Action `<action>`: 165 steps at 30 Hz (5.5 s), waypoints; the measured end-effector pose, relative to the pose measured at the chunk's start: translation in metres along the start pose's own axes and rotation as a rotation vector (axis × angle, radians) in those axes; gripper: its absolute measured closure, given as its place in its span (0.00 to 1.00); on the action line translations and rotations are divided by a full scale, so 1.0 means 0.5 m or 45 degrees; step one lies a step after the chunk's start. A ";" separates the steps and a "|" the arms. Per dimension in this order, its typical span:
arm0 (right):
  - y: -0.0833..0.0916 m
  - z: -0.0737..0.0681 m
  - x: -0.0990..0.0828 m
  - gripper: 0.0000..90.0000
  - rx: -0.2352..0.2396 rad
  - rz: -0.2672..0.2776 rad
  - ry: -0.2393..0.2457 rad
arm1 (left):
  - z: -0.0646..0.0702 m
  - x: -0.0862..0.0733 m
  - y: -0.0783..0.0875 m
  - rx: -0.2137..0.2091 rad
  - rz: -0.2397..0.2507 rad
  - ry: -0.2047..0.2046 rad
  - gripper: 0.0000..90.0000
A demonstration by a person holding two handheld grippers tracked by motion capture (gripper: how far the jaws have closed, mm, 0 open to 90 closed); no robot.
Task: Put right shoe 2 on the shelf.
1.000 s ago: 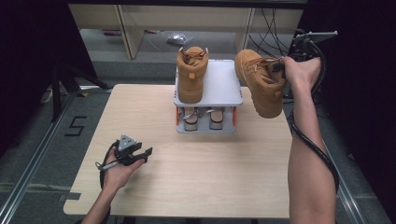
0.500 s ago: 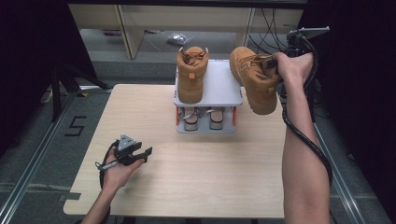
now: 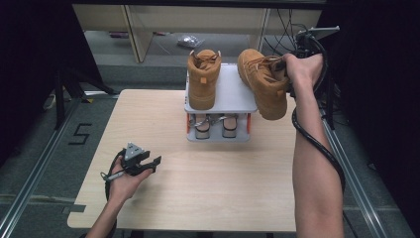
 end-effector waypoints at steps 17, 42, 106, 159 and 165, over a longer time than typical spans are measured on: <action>-0.023 -0.038 0.011 0.95 0.047 -0.011 -0.004 | 0.002 0.000 -0.001 -0.007 0.001 -0.007 0.53; -0.063 -0.078 0.014 0.94 0.058 -0.049 -0.055 | 0.001 0.000 -0.001 -0.002 -0.003 -0.007 0.53; -0.036 0.046 -0.197 1.00 0.098 -0.098 0.160 | 0.007 -0.006 -0.002 -0.012 -0.003 -0.012 0.53; -0.097 -0.046 -0.242 0.26 0.096 0.149 0.425 | 0.007 -0.007 -0.004 -0.013 -0.007 -0.010 0.53; -0.129 -0.060 -0.242 0.17 0.034 0.171 0.447 | 0.007 -0.007 -0.003 -0.013 -0.006 -0.009 0.53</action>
Point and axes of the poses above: each handheld gripper's, and its own axes: y roughly backward along the jaws, x roughly out of its top, z roughly to its right, the point moved 5 cm from there along -y, roughly forward along the jaws, and after that the axes turned 3 degrees about y, right-handed, at the moved point
